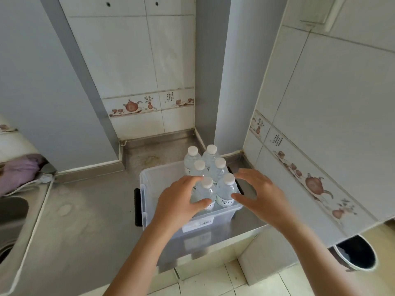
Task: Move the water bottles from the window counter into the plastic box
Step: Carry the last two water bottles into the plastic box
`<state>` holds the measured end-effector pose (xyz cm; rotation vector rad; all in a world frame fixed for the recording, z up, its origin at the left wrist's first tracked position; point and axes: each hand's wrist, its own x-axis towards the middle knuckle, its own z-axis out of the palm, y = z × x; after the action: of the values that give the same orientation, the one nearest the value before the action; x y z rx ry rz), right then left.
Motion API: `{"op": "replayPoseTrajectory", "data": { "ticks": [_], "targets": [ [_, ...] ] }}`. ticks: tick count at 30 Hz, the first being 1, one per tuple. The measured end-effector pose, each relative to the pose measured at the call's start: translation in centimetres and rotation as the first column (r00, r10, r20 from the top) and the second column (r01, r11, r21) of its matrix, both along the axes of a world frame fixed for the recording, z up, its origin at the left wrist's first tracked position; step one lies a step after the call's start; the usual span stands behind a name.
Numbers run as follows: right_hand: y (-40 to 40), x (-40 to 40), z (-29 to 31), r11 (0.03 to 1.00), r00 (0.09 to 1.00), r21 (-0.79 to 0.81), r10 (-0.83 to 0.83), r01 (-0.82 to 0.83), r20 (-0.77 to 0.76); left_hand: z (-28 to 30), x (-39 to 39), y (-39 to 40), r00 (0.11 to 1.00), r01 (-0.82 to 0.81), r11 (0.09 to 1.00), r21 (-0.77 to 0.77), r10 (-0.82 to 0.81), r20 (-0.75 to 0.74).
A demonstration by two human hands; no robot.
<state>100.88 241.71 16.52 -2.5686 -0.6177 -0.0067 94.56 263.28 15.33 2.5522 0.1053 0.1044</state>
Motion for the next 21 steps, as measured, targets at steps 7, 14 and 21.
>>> {"op": "replayPoseTrajectory", "data": {
  "ticks": [7,14,21],
  "targets": [
    [-4.1,-7.1,-0.9,0.984,0.985,-0.065,-0.163,0.167,0.061,0.3,-2.6,-3.0,0.958,0.121,0.916,0.381,-0.208,0.195],
    [-9.8,-14.2,-0.5,0.934,0.933,-0.102,-0.328,0.344,0.147,0.2,-5.6,-9.5,0.946,0.158,0.864,0.478,-0.272,0.179],
    [-19.5,-21.2,-0.4,0.846,0.843,-0.057,-0.519,0.53,0.142,0.3,-8.6,-20.7,0.884,0.308,0.823,0.477,-0.433,0.178]
  ]
}}
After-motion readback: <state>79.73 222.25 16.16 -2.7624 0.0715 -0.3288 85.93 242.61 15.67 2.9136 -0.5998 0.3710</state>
